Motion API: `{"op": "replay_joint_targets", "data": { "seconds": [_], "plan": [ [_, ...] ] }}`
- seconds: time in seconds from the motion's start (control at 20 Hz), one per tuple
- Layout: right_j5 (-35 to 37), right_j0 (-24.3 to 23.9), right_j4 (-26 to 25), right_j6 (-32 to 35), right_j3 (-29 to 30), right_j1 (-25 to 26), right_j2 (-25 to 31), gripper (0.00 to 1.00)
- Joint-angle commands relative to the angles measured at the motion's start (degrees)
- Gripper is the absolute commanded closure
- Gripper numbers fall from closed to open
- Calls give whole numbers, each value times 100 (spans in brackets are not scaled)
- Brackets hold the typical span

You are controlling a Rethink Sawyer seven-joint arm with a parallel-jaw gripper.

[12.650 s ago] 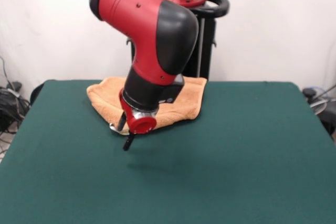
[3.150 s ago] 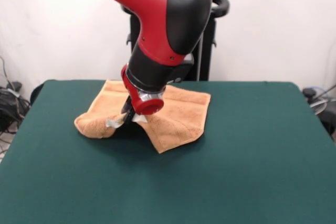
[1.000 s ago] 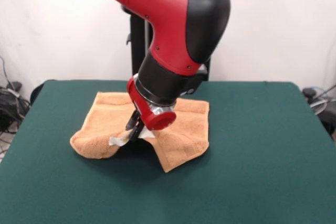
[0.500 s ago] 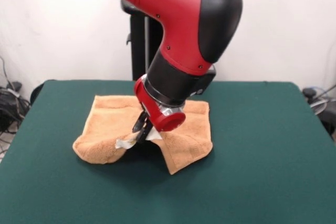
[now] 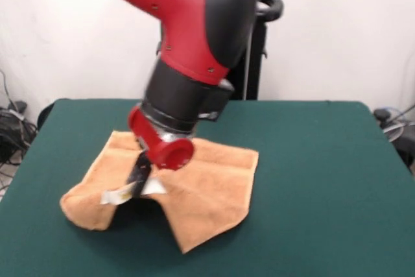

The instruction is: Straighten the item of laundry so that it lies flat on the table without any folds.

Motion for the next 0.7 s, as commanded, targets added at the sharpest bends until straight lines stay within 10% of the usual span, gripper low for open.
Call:
{"op": "replay_joint_targets", "data": {
  "seconds": [0.05, 0.35, 0.4, 0.7],
  "plan": [
    [-716, -560, -669, -272, 791, -468, 1365, 100],
    [-660, -611, -1070, -132, 726, -479, 1244, 100],
    [-659, -334, -1141, 67, 535, -306, 825, 0],
    [-496, -472, -1318, -76, 316, -283, 715, 0]
  ]
}}
